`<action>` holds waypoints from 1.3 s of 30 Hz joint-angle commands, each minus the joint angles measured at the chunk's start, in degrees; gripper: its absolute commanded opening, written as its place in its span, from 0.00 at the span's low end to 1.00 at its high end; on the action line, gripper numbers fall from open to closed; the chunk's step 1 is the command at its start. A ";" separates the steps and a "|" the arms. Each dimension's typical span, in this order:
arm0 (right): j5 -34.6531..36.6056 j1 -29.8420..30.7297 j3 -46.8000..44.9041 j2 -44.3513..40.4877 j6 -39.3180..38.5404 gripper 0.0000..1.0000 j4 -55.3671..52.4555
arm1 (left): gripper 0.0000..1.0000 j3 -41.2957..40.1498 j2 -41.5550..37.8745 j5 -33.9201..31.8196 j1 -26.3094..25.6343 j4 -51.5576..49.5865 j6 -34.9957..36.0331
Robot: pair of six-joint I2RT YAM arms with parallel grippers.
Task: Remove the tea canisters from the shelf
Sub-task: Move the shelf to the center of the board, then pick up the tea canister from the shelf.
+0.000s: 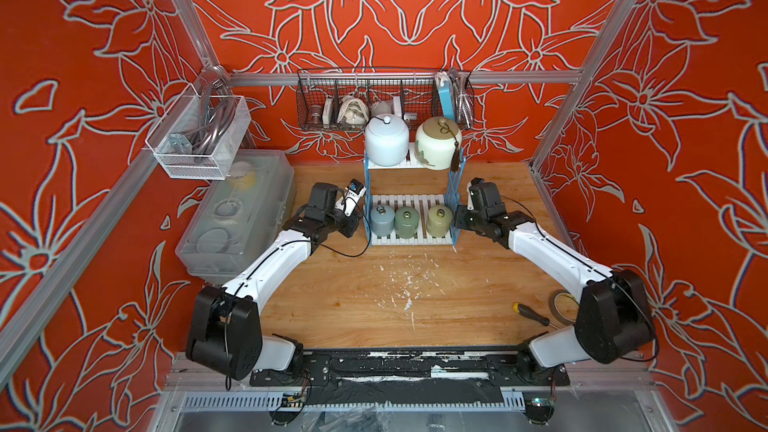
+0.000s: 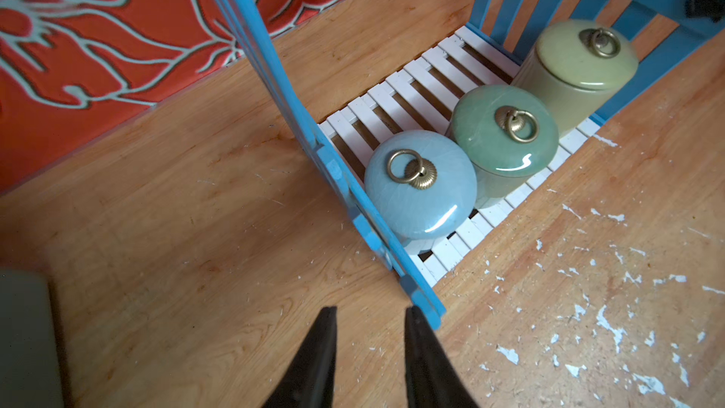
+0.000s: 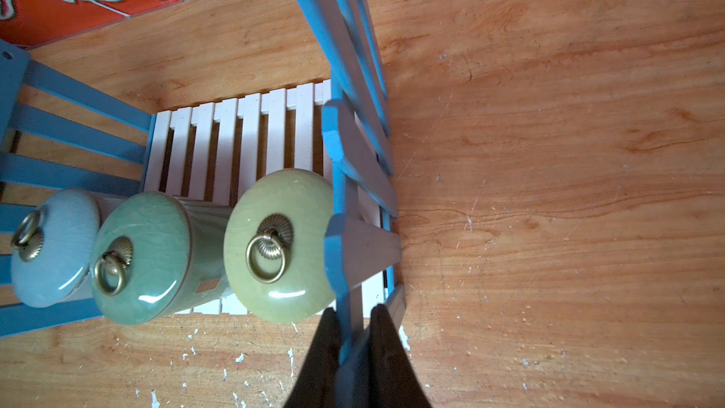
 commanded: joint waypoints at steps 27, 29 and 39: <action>-3.76 0.07 14.69 -19.57 -13.43 0.94 -19.65 | 0.99 -6.85 -31.39 3.71 1.23 -16.58 -8.67; -3.78 0.01 16.88 -19.36 -14.70 0.98 -20.92 | 0.99 -8.47 -33.40 4.82 1.85 -16.58 -9.40; -3.69 -0.01 29.33 -14.27 -20.65 0.99 -24.02 | 0.99 -16.93 -38.09 8.08 6.75 -12.07 -13.27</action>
